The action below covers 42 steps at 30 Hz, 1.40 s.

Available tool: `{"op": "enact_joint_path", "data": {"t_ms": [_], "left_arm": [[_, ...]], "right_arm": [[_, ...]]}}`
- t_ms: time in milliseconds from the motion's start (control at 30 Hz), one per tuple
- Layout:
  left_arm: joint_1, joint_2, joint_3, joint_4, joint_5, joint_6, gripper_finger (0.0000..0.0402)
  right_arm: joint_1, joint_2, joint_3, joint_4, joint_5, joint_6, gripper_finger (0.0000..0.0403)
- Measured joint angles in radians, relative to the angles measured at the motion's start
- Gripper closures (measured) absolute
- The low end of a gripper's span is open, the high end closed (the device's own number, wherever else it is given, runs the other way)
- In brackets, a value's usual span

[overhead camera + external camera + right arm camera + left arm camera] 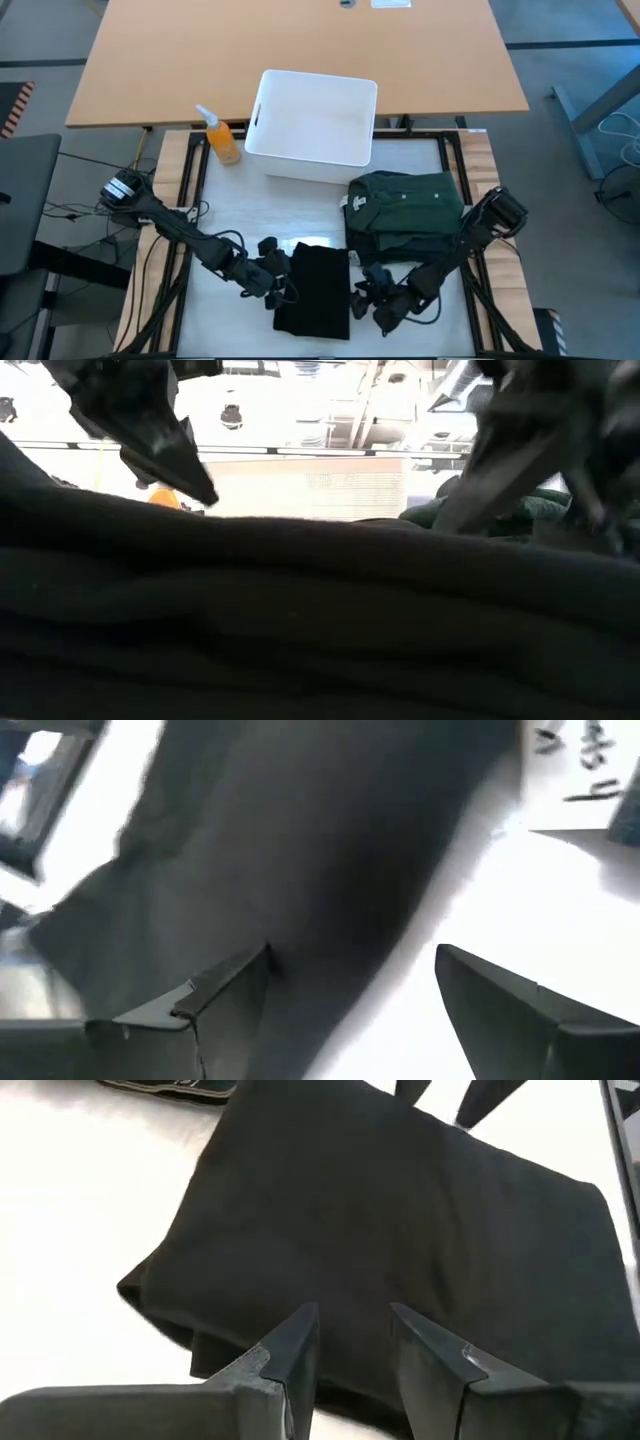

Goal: Fold laundry
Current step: Stack the folded black shirt on top of the folded green polo shirt

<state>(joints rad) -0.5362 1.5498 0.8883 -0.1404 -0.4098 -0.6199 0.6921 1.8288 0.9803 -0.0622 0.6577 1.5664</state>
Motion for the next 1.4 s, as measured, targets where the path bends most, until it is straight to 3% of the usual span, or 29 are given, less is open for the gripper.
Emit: {"op": "enact_joint_path", "data": {"t_ms": [133, 267, 433, 567, 733, 900, 1167, 1400], "left_arm": [[-0.009, 0.05, -0.002, 0.013, -0.043, -0.019, 0.0291], [-0.01, 0.136, -0.002, 0.014, -0.041, -0.089, 0.0291], [-0.008, 0.225, 0.0, 0.023, -0.021, -0.15, 0.0292], [-0.008, 0.246, 0.001, 0.023, -0.018, -0.161, 0.0292], [-0.009, 0.183, -0.003, -0.073, -0.005, -0.165, 0.0292], [-0.034, 0.062, -0.005, -0.191, -0.047, -0.205, 0.0292], [-0.118, -0.031, -0.005, -0.233, -0.237, -0.233, 0.0292], [-0.138, -0.024, -0.004, -0.238, -0.268, -0.267, 0.0292]], "right_arm": [[-0.02, 0.096, -0.001, 0.107, 0.028, 0.016, 0.0089], [-0.058, 0.174, 0.004, 0.324, 0.029, -0.098, 0.0089], [-0.096, 0.197, 0.003, 0.412, 0.03, -0.198, 0.011], [-0.114, 0.198, 0.021, 0.451, 0.007, -0.305, 0.018], [-0.128, 0.172, 0.03, 0.425, -0.104, -0.419, 0.0337], [-0.128, 0.058, 0.03, 0.26, -0.15, -0.483, 0.0337], [-0.124, -0.301, 0.036, -0.136, -0.152, -0.662, 0.0337], [-0.166, -0.568, 0.254, -0.678, -0.253, -0.861, 0.0337]]}}
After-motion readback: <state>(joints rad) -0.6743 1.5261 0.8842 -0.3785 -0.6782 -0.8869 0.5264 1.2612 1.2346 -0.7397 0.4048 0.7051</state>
